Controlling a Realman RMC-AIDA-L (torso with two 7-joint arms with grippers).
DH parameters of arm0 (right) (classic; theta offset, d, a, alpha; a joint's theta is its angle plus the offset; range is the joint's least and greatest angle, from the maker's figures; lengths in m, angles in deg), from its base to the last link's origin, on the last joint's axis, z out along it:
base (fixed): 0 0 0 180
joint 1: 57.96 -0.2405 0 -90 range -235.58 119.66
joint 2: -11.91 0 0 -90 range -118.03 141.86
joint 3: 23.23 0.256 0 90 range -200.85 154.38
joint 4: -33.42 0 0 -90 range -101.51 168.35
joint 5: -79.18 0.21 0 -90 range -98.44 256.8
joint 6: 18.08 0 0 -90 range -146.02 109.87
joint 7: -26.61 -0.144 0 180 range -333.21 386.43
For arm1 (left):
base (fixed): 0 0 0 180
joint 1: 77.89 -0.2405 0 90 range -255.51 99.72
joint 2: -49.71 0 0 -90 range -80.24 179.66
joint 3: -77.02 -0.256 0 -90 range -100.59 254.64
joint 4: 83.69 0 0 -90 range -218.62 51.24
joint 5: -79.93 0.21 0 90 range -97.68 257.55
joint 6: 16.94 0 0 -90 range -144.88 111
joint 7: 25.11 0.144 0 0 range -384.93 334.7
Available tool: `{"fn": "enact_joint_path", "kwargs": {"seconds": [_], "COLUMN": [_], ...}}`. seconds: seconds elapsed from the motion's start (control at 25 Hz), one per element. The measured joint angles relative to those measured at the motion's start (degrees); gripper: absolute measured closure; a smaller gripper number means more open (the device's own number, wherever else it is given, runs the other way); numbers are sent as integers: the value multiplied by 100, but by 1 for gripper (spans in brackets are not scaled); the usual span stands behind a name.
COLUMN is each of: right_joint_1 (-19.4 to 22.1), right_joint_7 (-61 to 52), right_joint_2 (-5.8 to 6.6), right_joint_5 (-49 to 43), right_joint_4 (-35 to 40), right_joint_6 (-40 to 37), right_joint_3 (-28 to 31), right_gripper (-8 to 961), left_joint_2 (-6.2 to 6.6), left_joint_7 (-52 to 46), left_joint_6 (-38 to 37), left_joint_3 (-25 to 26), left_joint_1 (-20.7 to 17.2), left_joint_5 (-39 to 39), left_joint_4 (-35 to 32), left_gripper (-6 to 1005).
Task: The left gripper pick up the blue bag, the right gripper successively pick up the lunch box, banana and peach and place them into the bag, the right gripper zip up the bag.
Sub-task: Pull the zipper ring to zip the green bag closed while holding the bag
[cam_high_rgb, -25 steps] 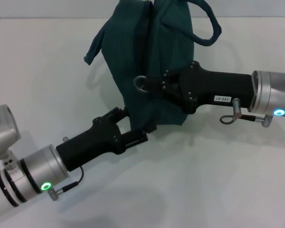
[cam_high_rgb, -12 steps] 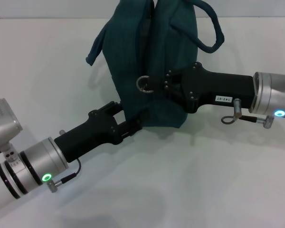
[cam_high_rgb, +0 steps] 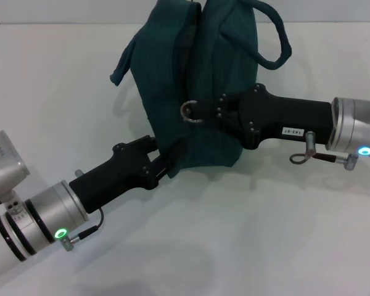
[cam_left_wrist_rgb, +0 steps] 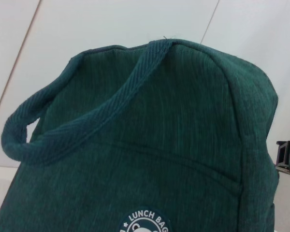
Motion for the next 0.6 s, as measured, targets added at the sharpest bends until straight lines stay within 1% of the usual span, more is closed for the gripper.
{"fn": "enact_joint_path", "kwargs": {"seconds": [0.16,0.32,0.44,0.6], "right_joint_1": [44,111,195,207], "right_joint_7": [7,12,16,21], "right_joint_2": [-2,-1,-1,-1], "right_joint_5": [80,376,770,1022], "right_joint_4": [-8,-9,-9,-9], "right_joint_6": [7,8,23,51], "right_joint_3": [7,9,9,14], "right_gripper": [941,941,942,942], "left_joint_2": [0,-10,-10,-9], "left_joint_7": [56,392,694,959], "left_joint_6": [6,10,15,16], "left_joint_3": [-18,-17,-16,-36], "left_joint_1": [1,15,24,37], "left_joint_5": [-7,-13,-13,0], "left_joint_4": [2,172,301,410], "left_gripper": [681,737,765,802]}}
